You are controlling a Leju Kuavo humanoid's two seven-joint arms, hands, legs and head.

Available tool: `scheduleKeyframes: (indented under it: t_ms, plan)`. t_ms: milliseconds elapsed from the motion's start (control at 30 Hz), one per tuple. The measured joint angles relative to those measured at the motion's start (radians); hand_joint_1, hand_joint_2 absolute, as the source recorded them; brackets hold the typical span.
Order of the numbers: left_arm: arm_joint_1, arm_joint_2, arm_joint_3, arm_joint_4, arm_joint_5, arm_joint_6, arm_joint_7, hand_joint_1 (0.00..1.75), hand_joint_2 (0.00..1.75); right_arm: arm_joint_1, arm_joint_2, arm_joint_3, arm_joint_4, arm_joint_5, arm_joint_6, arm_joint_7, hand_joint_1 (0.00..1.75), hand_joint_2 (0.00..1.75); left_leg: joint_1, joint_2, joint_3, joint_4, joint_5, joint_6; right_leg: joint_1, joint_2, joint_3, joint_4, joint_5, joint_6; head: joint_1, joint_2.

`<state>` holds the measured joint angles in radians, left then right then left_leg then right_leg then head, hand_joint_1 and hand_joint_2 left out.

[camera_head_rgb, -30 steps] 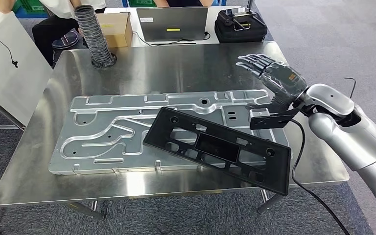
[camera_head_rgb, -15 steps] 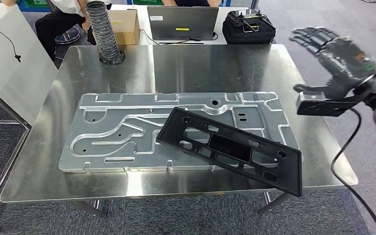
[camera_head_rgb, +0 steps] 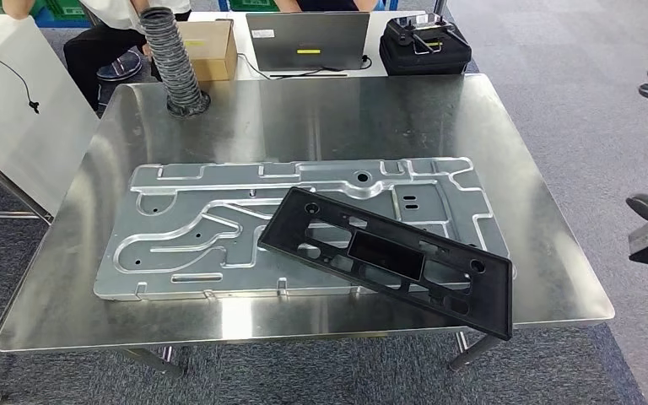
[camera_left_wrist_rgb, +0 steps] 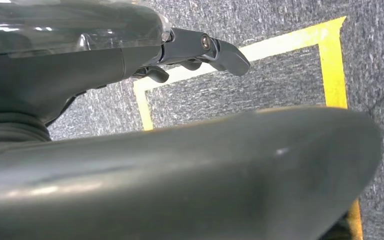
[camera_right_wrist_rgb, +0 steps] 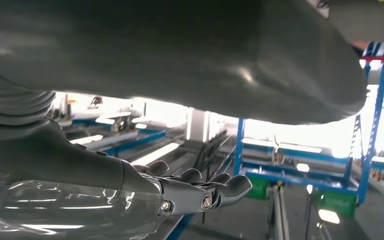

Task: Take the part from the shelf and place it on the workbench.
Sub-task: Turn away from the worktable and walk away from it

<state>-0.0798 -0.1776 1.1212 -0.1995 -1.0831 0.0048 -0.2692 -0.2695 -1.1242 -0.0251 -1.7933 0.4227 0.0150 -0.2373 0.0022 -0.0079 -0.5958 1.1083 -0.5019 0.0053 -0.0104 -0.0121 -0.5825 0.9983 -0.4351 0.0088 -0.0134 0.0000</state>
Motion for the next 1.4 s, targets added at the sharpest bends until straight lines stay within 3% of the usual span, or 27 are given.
scheduleKeyframes:
  t_ms: [67, 167, 200, 267, 333, 367, 400, 433, 533, 600, 667, 700, 733, 833, 867, 900, 933, 1000, 1067, 1100, 1133, 1200, 1233, 1267, 1333, 1367, 1400]
  plan:
    - [0.000, 0.000, 0.003, 0.000, 0.002, 0.000, 0.000, 0.00, 0.00, 0.094, 0.026, -0.126, -0.030, 0.014, 0.009, -0.013, 0.00, 0.00, -0.002, -0.001, 0.043, -0.084, 0.026, 0.009, 0.003, 0.001, -0.003, 0.005, 0.001, 0.009, 0.000, 0.000]
    - [0.000, 0.000, 0.007, 0.000, 0.004, -0.002, 0.004, 0.00, 0.00, 0.241, 0.100, -0.299, -0.072, 0.041, 0.004, -0.041, 0.00, 0.00, -0.002, -0.004, 0.043, -0.098, 0.038, 0.026, 0.003, 0.000, -0.003, 0.001, 0.006, 0.027, 0.000, 0.000]
    - [0.001, -0.001, 0.009, 0.000, 0.004, -0.002, 0.005, 0.00, 0.00, 0.287, 0.132, -0.357, -0.085, 0.051, 0.001, -0.053, 0.00, 0.00, 0.000, -0.003, 0.041, -0.102, 0.045, 0.033, 0.001, 0.000, -0.006, 0.008, -0.006, 0.032, 0.000, 0.000]
    - [0.001, -0.001, 0.014, 0.000, 0.004, -0.003, 0.006, 0.00, 0.00, 0.352, 0.197, -0.461, -0.101, 0.065, -0.004, -0.066, 0.00, 0.00, 0.001, -0.001, 0.031, -0.109, 0.058, 0.045, -0.003, 0.003, -0.034, 0.080, -0.073, 0.041, 0.000, 0.000]
    - [0.002, -0.001, 0.017, 0.000, 0.002, -0.005, 0.007, 0.00, 0.00, 0.399, 0.258, -0.552, -0.107, 0.068, 0.011, -0.074, 0.00, 0.00, -0.002, 0.001, 0.014, -0.108, 0.069, 0.049, -0.006, 0.005, -0.078, 0.209, -0.156, 0.048, 0.000, 0.000]
    - [0.002, -0.001, 0.018, 0.000, 0.000, -0.006, 0.007, 0.00, 0.00, 0.417, 0.285, -0.594, -0.108, 0.066, 0.030, -0.081, 0.00, 0.00, -0.004, 0.002, 0.005, -0.107, 0.075, 0.049, -0.007, 0.005, -0.089, 0.257, -0.178, 0.049, 0.000, 0.000]
    - [0.002, -0.001, 0.019, 0.000, -0.002, -0.008, 0.007, 0.00, 0.00, 0.429, 0.310, -0.639, -0.108, 0.063, 0.056, -0.090, 0.00, 0.00, -0.005, 0.002, -0.004, -0.104, 0.080, 0.048, -0.009, 0.006, -0.084, 0.272, -0.179, 0.050, 0.000, 0.000]
    - [0.002, -0.001, 0.019, 0.000, -0.004, -0.009, 0.007, 0.00, 0.00, 0.436, 0.332, -0.686, -0.108, 0.061, 0.086, -0.101, 0.00, 0.00, -0.006, 0.003, -0.014, -0.102, 0.086, 0.047, -0.010, 0.006, -0.059, 0.247, -0.162, 0.050, 0.000, 0.000]
    - [0.001, -0.001, 0.019, 0.000, -0.008, -0.012, 0.005, 0.00, 0.00, 0.436, 0.388, -0.839, -0.096, 0.066, 0.169, -0.134, 0.00, 0.00, -0.008, 0.003, -0.036, -0.095, 0.102, 0.036, -0.009, 0.006, 0.082, 0.041, -0.103, 0.043, 0.000, 0.000]
    - [0.001, -0.001, 0.019, 0.000, -0.011, -0.012, 0.002, 0.00, 0.00, 0.424, 0.420, -0.923, -0.072, 0.081, 0.200, -0.147, 0.00, 0.00, -0.009, 0.002, -0.037, -0.095, 0.114, 0.024, -0.003, 0.007, 0.117, -0.019, -0.096, 0.031, 0.001, 0.000]
    - [0.002, -0.001, 0.019, 0.000, -0.014, -0.011, 0.000, 0.00, 0.00, 0.407, 0.446, -0.986, -0.036, 0.101, 0.214, -0.160, 0.00, 0.00, -0.008, 0.002, -0.037, -0.097, 0.124, 0.013, -0.002, 0.008, 0.109, -0.021, -0.081, 0.017, 0.001, 0.000]
    - [0.003, -0.001, 0.019, 0.000, -0.015, -0.010, -0.001, 0.00, 0.00, 0.397, 0.457, -1.012, -0.017, 0.112, 0.220, -0.168, 0.00, 0.00, -0.007, 0.002, -0.042, -0.092, 0.116, 0.007, -0.004, 0.007, 0.102, -0.023, -0.072, 0.010, 0.001, 0.000]
    - [0.003, -0.001, 0.019, 0.000, -0.016, -0.009, -0.001, 0.00, 0.00, 0.389, 0.468, -1.035, 0.004, 0.123, 0.223, -0.175, 0.00, 0.00, -0.007, 0.002, -0.050, -0.072, 0.088, 0.002, -0.006, 0.006, 0.093, -0.025, -0.061, 0.002, 0.001, 0.000]
    - [0.004, -0.001, 0.019, 0.000, -0.022, -0.006, -0.001, 0.00, 0.00, 0.365, 0.498, -1.095, 0.081, 0.161, 0.225, -0.197, 0.00, 0.00, -0.005, 0.002, -0.087, 0.087, -0.063, -0.005, -0.007, 0.005, 0.055, -0.026, -0.029, -0.010, 0.001, 0.000]
    - [0.003, -0.001, 0.019, 0.000, -0.024, -0.005, -0.001, 0.00, 0.00, 0.357, 0.508, -1.114, 0.113, 0.177, 0.223, -0.208, 0.00, 0.00, -0.004, 0.002, -0.093, 0.143, -0.090, -0.006, -0.006, 0.005, 0.040, -0.025, -0.018, -0.010, 0.001, 0.000]
    - [0.003, -0.001, 0.019, 0.000, -0.026, -0.004, 0.000, 0.00, 0.00, 0.348, 0.519, -1.133, 0.148, 0.195, 0.219, -0.220, 0.00, 0.00, -0.004, 0.002, -0.086, 0.175, -0.092, -0.006, -0.005, 0.006, 0.026, -0.023, -0.008, -0.009, 0.001, 0.000]
    - [0.003, -0.001, 0.019, 0.000, -0.027, -0.003, 0.002, 0.00, 0.00, 0.340, 0.531, -1.152, 0.184, 0.212, 0.215, -0.232, 0.00, 0.00, -0.005, 0.002, -0.063, 0.174, -0.074, -0.004, -0.004, 0.006, 0.011, -0.021, 0.002, -0.008, 0.001, 0.000]
    - [0.001, -0.001, 0.019, 0.000, -0.029, 0.000, 0.004, 0.00, 0.00, 0.327, 0.552, -1.189, 0.251, 0.242, 0.204, -0.253, 0.00, 0.00, -0.007, 0.002, 0.030, 0.075, -0.026, 0.005, -0.002, 0.007, -0.017, -0.012, 0.019, -0.004, 0.001, 0.000]
    - [-0.001, 0.001, 0.019, 0.000, -0.031, 0.005, 0.007, 0.00, 0.00, 0.314, 0.574, -1.220, 0.310, 0.270, 0.185, -0.272, 0.00, 0.00, -0.011, 0.002, 0.134, -0.071, -0.026, 0.015, 0.001, 0.007, -0.034, -0.004, 0.034, 0.004, 0.001, 0.000]
    - [-0.003, 0.002, 0.019, 0.000, -0.031, 0.007, 0.007, 0.00, 0.00, 0.308, 0.586, -1.232, 0.341, 0.284, 0.174, -0.282, 0.00, 0.00, -0.013, 0.002, 0.162, -0.118, -0.035, 0.020, 0.001, 0.006, -0.038, -0.004, 0.042, 0.009, 0.001, 0.000]
    - [-0.004, 0.003, 0.019, 0.000, -0.032, 0.008, 0.008, 0.00, 0.00, 0.302, 0.600, -1.243, 0.369, 0.297, 0.163, -0.290, 0.00, 0.00, -0.015, 0.002, 0.171, -0.141, -0.039, 0.023, 0.001, 0.006, -0.039, -0.006, 0.051, 0.016, 0.001, 0.000]
    - [-0.003, 0.002, 0.019, 0.001, -0.032, 0.010, 0.009, 0.00, 0.00, 0.293, 0.627, -1.259, 0.421, 0.321, 0.143, -0.303, 0.00, 0.00, -0.014, 0.006, 0.160, -0.154, -0.019, 0.034, -0.004, 0.008, -0.043, -0.010, 0.059, 0.030, 0.001, 0.000]
    - [-0.002, 0.002, 0.020, 0.002, -0.031, 0.010, 0.010, 0.00, 0.00, 0.289, 0.639, -1.266, 0.445, 0.331, 0.132, -0.308, 0.00, 0.00, -0.013, 0.010, 0.151, -0.160, -0.004, 0.041, -0.006, 0.010, -0.050, 0.001, 0.039, 0.036, 0.001, 0.000]
    - [-0.002, 0.002, 0.020, 0.002, -0.031, 0.010, 0.010, 0.00, 0.00, 0.286, 0.652, -1.271, 0.470, 0.341, 0.121, -0.313, 0.00, 0.00, -0.010, 0.013, 0.139, -0.166, 0.011, 0.046, -0.008, 0.011, -0.061, 0.031, 0.001, 0.042, 0.001, 0.000]
    - [-0.002, 0.003, 0.020, 0.002, -0.029, 0.011, 0.010, 0.00, 0.00, 0.279, 0.677, -1.278, 0.518, 0.356, 0.103, -0.319, 0.00, 0.00, -0.011, 0.018, 0.112, -0.167, 0.034, 0.050, -0.013, 0.011, -0.087, 0.140, -0.101, 0.053, 0.001, 0.000]
    - [-0.002, 0.003, 0.020, 0.002, -0.029, 0.011, 0.010, 0.00, 0.00, 0.276, 0.691, -1.281, 0.540, 0.361, 0.095, -0.322, 0.00, 0.00, -0.011, 0.019, 0.097, -0.165, 0.045, 0.049, -0.017, 0.011, -0.096, 0.200, -0.131, 0.059, 0.001, 0.000]
    - [-0.002, 0.003, 0.020, 0.002, -0.029, 0.010, 0.009, 0.00, 0.00, 0.273, 0.704, -1.283, 0.560, 0.365, 0.089, -0.323, 0.00, 0.00, -0.011, 0.020, 0.081, -0.161, 0.055, 0.047, -0.020, 0.011, -0.094, 0.241, -0.136, 0.064, 0.001, 0.000]
